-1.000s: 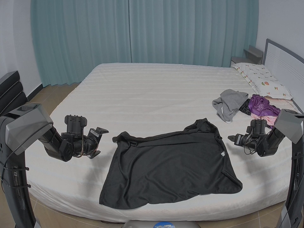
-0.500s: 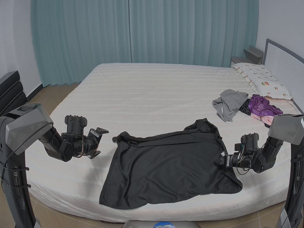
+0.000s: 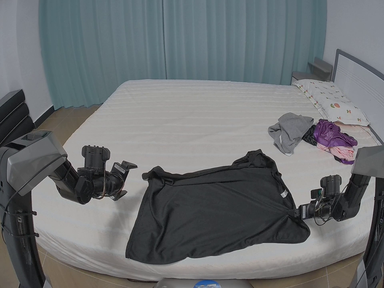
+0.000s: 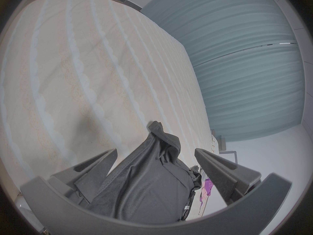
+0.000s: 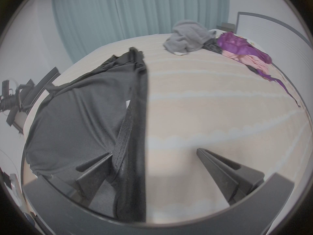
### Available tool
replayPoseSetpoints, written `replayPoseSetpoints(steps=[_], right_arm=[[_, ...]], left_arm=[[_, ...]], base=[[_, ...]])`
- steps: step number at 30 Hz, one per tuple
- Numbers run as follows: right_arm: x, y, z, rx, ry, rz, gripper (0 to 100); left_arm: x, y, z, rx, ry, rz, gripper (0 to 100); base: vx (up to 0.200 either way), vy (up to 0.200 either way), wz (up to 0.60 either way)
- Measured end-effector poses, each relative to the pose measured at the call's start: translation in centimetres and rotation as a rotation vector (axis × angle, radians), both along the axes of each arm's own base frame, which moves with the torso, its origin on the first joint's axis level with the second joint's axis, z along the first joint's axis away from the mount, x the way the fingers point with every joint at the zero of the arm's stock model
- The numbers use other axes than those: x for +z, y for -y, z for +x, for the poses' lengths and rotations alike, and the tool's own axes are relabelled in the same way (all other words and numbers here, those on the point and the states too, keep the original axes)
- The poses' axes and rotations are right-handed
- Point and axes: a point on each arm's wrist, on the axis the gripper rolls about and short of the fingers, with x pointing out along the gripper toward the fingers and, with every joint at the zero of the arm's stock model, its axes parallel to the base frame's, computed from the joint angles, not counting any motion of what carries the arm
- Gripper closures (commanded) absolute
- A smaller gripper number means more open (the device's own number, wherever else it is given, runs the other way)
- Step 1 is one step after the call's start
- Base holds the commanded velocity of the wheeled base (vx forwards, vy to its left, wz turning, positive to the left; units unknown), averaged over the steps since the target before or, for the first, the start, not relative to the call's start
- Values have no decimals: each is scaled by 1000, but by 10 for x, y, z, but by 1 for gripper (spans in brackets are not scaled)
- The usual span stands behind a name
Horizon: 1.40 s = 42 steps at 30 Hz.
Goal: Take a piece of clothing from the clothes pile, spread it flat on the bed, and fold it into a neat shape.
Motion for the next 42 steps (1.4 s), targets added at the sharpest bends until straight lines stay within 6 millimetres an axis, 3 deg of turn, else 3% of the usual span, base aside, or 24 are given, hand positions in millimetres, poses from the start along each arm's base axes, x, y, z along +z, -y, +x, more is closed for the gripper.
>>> replayPoseSetpoints(steps=[10, 17, 23, 31, 38, 42], right_arm=[[14, 55, -13, -136, 63, 41, 0], [24, 73, -23, -193, 89, 121, 0], [38, 57, -21, -226, 110, 250, 0], [56, 18, -8, -230, 165, 405, 0], [60, 7, 2, -254, 219, 494, 0], [59, 2, 2, -345, 217, 599, 0]], left_arm=[[0, 0, 0, -1, 0, 0, 0], [0, 0, 0, 0, -1, -2, 0], [1, 0, 0, 0, 0, -2, 0], [0, 2, 0, -42, 20, 57, 0], [0, 14, 1, -82, 35, 85, 0], [0, 24, 12, -108, 81, 148, 0]], base=[[0, 0, 0], [0, 0, 0], [0, 0, 0], [0, 0, 0], [0, 0, 0], [0, 0, 0]])
